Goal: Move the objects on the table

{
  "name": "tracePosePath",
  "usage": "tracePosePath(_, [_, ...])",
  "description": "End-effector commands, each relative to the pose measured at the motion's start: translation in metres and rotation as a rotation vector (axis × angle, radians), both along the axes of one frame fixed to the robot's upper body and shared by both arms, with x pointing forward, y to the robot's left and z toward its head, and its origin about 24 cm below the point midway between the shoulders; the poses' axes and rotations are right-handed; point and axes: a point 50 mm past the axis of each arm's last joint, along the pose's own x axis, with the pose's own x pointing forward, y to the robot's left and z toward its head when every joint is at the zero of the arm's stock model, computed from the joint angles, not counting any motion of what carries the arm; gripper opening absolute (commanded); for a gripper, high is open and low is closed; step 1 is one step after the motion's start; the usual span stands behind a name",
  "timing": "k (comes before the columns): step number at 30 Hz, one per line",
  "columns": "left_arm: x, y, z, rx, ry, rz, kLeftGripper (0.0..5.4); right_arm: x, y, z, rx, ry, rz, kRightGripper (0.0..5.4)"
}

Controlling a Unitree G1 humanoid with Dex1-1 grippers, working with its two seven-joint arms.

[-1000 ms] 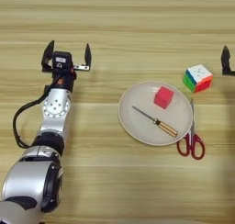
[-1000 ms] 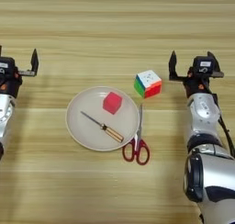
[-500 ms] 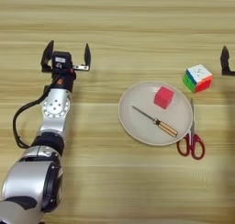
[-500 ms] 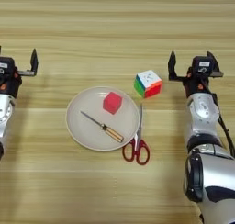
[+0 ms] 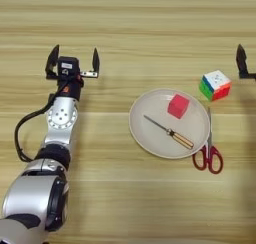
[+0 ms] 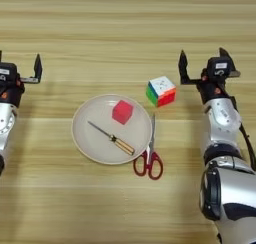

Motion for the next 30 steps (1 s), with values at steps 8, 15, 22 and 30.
tracePosePath(8, [0.002,-0.002,0.003,0.010,-0.009,-0.006,5.40,0.000,0.037,0.003,-0.056,0.059,0.369,5.38])
tracePosePath(15, [0.003,-0.003,0.003,0.009,-0.004,-0.008,5.40,0.007,0.036,-0.009,-0.011,0.276,0.395,5.38])
tracePosePath(22, [0.003,-0.004,0.004,0.010,-0.005,-0.010,5.40,0.008,0.029,-0.010,-0.022,0.345,0.342,5.38])
tracePosePath(30, [0.003,-0.004,0.004,0.011,-0.007,-0.010,5.40,0.001,0.030,-0.015,-0.038,0.402,0.361,5.38])
